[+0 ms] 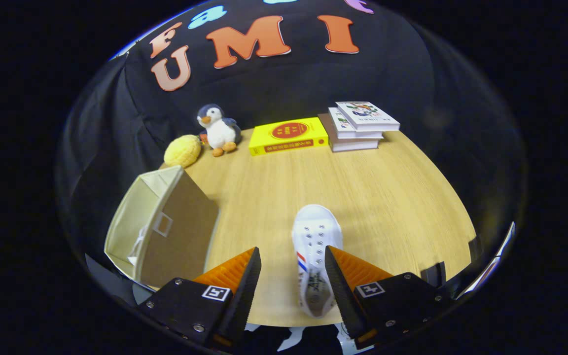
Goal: Open the storage box then place both shoes into the box .Put the left shoe in first, then the right shoe, with the right side of both shoes facing outward in a uniform manner.
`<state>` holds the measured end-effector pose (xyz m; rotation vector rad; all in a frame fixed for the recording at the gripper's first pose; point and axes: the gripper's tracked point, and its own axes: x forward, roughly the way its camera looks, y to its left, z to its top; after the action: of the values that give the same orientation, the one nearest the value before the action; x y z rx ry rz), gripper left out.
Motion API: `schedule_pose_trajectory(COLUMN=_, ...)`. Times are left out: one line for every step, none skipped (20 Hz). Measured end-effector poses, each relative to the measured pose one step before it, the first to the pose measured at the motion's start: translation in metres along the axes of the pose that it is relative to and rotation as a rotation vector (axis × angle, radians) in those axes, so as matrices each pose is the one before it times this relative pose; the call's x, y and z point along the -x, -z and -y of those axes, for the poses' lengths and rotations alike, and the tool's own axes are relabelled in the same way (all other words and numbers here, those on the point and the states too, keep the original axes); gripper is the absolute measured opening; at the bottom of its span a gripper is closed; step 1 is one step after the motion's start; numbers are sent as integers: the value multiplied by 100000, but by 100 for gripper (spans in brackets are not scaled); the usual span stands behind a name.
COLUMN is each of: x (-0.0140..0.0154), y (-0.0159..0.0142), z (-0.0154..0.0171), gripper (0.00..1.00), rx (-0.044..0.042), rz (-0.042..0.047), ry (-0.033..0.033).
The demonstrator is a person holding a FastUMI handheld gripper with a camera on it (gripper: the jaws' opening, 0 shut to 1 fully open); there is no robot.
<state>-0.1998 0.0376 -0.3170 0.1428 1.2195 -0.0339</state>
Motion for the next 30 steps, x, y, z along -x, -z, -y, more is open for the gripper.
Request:
schedule_pose_trajectory(x=-204, y=1652, z=1295, gripper=78, rx=299, rz=-3246, ry=1838)
schedule_pose_trajectory(x=-360, y=1246, z=852, gripper=78, rx=-124, rz=-2988, ry=1523)
schedule_pose_trajectory(x=-532, y=1114, z=722, gripper=78, rx=-275, rz=-2285, ry=969)
schedule_pose_trajectory(x=-530, y=912, z=573, gripper=78, rx=395, rz=-1923, ry=1020)
schedule_pose_trajectory(x=-553, y=773, z=443, gripper=78, rx=896, rz=-1414, ry=464)
schedule_pose_trajectory(x=-658, y=652, z=301, gripper=78, rx=1722, rz=-1850, ry=629)
schedule_pose_trajectory(x=-674, y=456, z=444, gripper=78, rx=1733, rz=-1006, ry=1239)
schedule_pose_trajectory(x=-499, y=191, z=305, gripper=77, rx=1652, rz=-1012, ry=889)
schedule_pose_trajectory(x=-476, y=78, z=126, gripper=75, rx=1270, rz=-897, ry=498)
schedule_pose_trajectory(x=-411, y=3, z=-109, gripper=74, rx=995, rz=-1463, ry=-33)
schedule_pose_trajectory(x=-199, y=87, z=-46, gripper=73, rx=784, rz=-672, ry=-287)
schedule_pose_trajectory(x=-311, y=-804, z=190, gripper=71, rx=-50, rz=3627, ry=774)
schedule_pose_trajectory(x=-251, y=-805, z=69, gripper=68, rx=-571, rz=4066, ry=-223)
schedule_pose_trajectory(x=-430, y=-183, z=-240, gripper=65, rx=-838, rz=1992, ry=-636)
schedule_pose_trajectory(x=-230, y=-29, z=-162, gripper=61, rx=-1845, rz=1729, ry=-1732)
schedule_pose_trajectory(x=-452, y=-196, z=-195, gripper=58, rx=-2804, rz=1515, ry=-1676)
schedule_pose_trajectory(x=-170, y=27, z=-209, gripper=51, rx=-2027, rz=172, ry=-2273)
schedule_pose_trajectory(x=-169, y=-29, z=-208, gripper=49, rx=-2052, rz=-27, ry=-3007)
schedule_pose_trajectory(x=-199, y=141, z=-136, gripper=45, rx=-2518, rz=-761, ry=-2785)
schedule_pose_trajectory(x=-162, y=179, z=-212, gripper=43, rx=-2158, rz=-1362, ry=-2843)
schedule_pose_trajectory(x=-62, y=209, z=-95, gripper=40, rx=-1748, rz=-1995, ry=-1865)
schedule_pose_trajectory(x=-44, y=-13, z=-49, gripper=39, rx=-1161, rz=-1988, ry=-1039)
schedule_pose_trajectory(x=-173, y=58, z=-161, gripper=39, rx=-1349, rz=-2112, ry=-1436)
schedule_pose_trajectory(x=29, y=13, z=-231, gripper=38, rx=-1606, rz=-1500, ry=-609)
schedule_pose_trajectory(x=13, y=-40, z=165, gripper=29, rx=-345, rz=-466, ry=1194)
schedule_pose_trajectory(x=171, y=-68, z=87, gripper=26, rx=365, rz=173, ry=293)
schedule_pose_trajectory(x=-11, y=-17, z=-38, gripper=23, rx=-676, rz=79, ry=68)
schedule_pose_trajectory(x=62, y=-150, z=116, gripper=20, rx=-2394, rz=-594, ry=330)
schedule_pose_trajectory(x=23, y=-8, z=141, gripper=12, rx=-4567, rz=-1033, ry=179)
schedule_pose_trajectory(x=177, y=-145, z=-190, gripper=8, rx=-4822, rz=31, ry=-770)
